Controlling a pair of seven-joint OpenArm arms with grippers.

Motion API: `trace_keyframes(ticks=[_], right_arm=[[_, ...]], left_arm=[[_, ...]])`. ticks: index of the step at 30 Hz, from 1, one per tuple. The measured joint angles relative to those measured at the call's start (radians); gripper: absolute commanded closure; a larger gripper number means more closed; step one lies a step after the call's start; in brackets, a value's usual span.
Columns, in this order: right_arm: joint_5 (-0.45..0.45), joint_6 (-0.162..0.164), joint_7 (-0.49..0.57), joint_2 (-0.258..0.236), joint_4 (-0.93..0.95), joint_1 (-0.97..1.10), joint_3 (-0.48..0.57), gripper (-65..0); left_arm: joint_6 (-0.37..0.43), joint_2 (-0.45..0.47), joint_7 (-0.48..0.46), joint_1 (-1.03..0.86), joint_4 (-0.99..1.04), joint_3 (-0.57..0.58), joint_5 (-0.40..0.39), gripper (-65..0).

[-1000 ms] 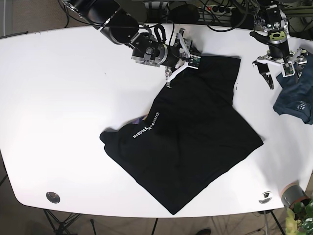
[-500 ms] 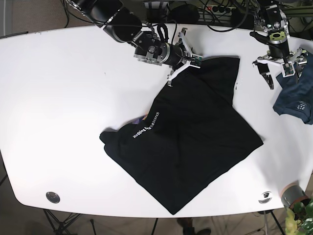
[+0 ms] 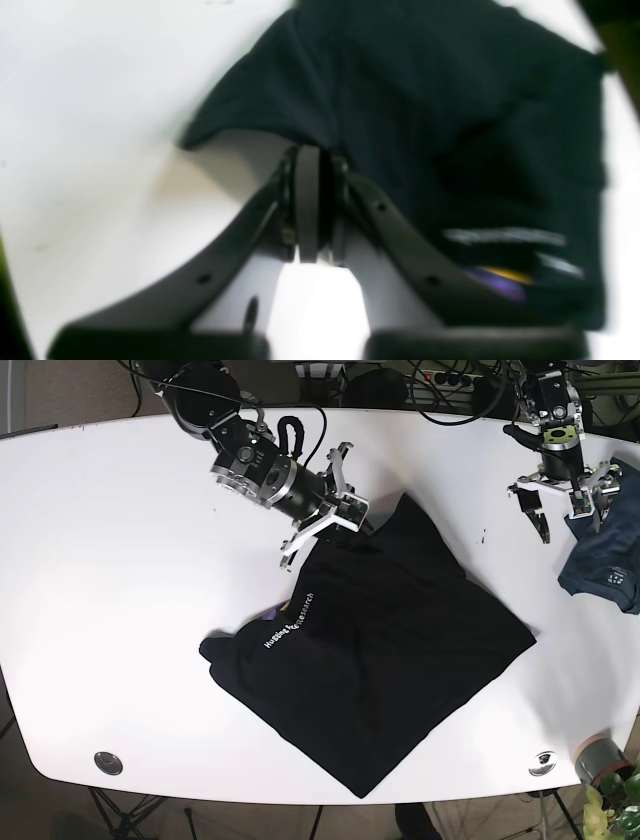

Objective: Fold the T-shirt properly
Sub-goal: 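Drag the black shirt corner with the right gripper across the table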

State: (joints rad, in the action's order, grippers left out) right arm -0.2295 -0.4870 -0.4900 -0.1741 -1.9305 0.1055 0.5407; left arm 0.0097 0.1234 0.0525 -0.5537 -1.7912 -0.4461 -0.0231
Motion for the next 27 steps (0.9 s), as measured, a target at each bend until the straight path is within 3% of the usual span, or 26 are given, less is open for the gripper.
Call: trace_keyframes(ticks=[5, 11, 18, 27], right_arm=[[-0.003, -0.016, -0.045, -0.017, -0.082, -0.032, -0.072, -2.1], [0.0, -0.14, -0.042, 0.0, -0.092, -0.109, -0.196, -2.1], [-0.003, -0.228, -0.122, -0.003, -0.09, -0.292, -0.315, -2.1], [-0.003, -0.222, -0.251, -0.002, -0.091, -0.553, -0.412, -2.1]], left_arm=[[-0.006, -0.003, -0.002, 0.002, -0.002, 0.031, 0.0, -52.2], [-0.001, 0.0, 0.0, 0.0, -0.048, 0.08, 0.0, -52.2], [-0.01, -0.002, 0.002, 0.025, -0.083, 0.128, 0.001, -52.2], [-0.007, -0.002, 0.003, 0.058, -0.089, 0.131, 0.003, -52.2]])
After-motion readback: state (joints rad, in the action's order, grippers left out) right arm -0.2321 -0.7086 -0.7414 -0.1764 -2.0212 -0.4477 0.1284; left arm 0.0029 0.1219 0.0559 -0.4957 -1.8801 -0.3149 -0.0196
